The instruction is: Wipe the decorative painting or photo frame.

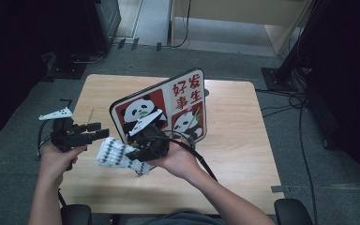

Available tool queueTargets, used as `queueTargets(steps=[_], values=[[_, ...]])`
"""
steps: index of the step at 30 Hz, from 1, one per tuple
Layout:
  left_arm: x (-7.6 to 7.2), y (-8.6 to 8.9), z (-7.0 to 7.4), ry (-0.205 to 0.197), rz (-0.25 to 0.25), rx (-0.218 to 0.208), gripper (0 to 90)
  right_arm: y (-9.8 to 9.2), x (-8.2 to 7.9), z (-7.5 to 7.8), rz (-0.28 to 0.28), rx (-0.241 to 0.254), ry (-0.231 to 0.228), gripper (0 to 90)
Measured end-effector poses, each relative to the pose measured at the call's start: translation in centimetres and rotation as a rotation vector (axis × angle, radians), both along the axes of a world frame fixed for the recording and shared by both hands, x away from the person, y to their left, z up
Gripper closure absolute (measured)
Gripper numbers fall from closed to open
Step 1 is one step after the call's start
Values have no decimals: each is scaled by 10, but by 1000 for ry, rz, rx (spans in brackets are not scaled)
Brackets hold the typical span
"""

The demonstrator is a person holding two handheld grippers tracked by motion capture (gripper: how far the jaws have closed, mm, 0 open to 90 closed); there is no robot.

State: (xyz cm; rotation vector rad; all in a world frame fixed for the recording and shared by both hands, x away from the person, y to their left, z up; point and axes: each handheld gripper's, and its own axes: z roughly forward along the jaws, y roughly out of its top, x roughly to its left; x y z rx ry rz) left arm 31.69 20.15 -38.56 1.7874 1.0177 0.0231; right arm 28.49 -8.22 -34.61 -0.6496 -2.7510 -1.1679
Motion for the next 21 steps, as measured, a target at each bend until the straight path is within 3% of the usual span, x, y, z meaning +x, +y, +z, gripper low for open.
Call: queueTargets(steps=[10, 21], values=[[-9, 17, -2, 4, 49, 10, 361, 16, 12, 36, -6, -6, -36, 805], [-12, 21, -3, 6, 66, 17, 362, 30, 29, 80, -21, 15, -88, 804]])
